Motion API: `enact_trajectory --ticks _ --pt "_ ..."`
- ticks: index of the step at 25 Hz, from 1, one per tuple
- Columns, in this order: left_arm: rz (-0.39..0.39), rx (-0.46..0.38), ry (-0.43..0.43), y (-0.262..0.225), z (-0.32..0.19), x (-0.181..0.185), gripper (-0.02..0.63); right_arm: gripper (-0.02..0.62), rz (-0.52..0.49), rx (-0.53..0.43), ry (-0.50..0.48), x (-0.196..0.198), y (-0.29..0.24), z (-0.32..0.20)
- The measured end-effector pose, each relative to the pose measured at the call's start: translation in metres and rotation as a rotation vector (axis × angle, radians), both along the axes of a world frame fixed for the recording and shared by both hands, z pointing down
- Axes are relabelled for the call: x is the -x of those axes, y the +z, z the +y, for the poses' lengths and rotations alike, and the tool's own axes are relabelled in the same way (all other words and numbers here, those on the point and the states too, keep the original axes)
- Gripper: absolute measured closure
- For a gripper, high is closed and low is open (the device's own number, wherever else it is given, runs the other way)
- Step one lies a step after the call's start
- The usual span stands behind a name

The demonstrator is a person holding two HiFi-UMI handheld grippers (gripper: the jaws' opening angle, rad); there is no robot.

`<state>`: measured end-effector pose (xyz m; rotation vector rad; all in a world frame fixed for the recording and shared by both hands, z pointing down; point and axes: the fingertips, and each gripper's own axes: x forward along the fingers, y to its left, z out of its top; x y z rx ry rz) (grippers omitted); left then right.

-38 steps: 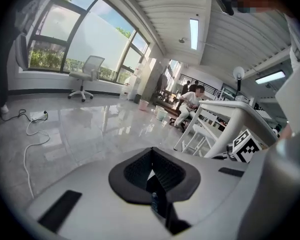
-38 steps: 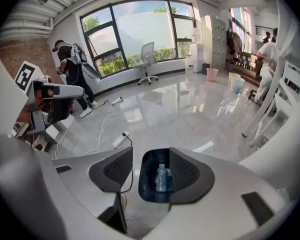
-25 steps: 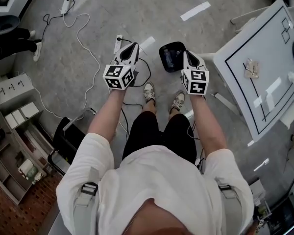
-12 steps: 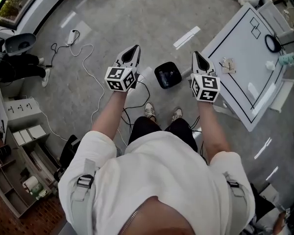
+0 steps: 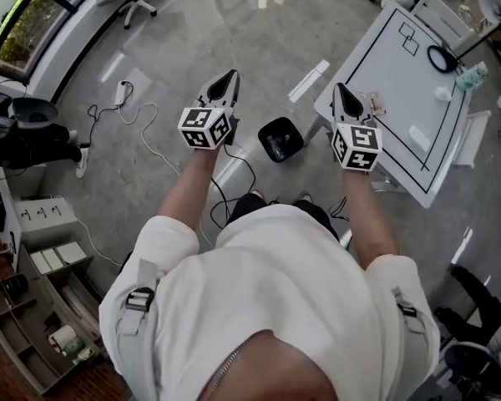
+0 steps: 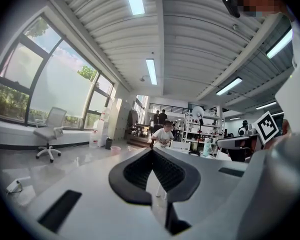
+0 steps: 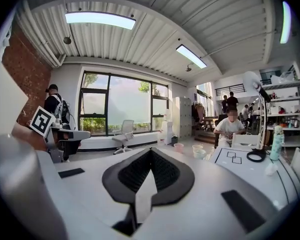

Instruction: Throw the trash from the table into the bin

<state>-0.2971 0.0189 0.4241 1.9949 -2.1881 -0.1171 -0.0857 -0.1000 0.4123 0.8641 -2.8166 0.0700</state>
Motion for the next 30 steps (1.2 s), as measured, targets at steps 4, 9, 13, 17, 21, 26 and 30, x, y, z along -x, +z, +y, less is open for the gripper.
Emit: enact_trajectory --ticks 4,9,13,17,21,26,30 --pt "-0.011 -0.006 0.033 -0.009 -0.007 -0.008 0.595 0.589 -0.006 -0.014 0.029 -0.012 -0.008 0.0" --pt "-0.031 -0.013 0.086 -0.018 -0.018 -0.016 0.595 0.589 -0.008 -0.029 0.064 -0.022 -0.014 -0.001" --pt "-0.037 -0.015 0.148 -0.022 -0.031 -0.027 0.595 0.589 -0.003 -0.028 0.11 -0.033 -0.016 -0.003" --pt "-0.033 -0.014 0.221 -0.019 -0.05 -0.046 0.595 0.589 0.008 -0.023 0.182 -0.058 -0.012 -0.006" --pt "-0.03 -0.008 0.311 -0.013 -0.08 -0.08 0.595 0.589 0.017 -0.011 0.273 -0.099 -0.004 -0.014" --pt "-0.036 -0.018 0.426 -0.016 -0.128 -0.144 0.595 0.589 0.01 -0.009 0.388 -0.166 -0.002 -0.035" --pt "-0.05 -0.035 0.498 -0.027 -0.168 -0.203 0.595 0.589 -0.009 -0.008 0.467 -0.224 -0.003 -0.06"
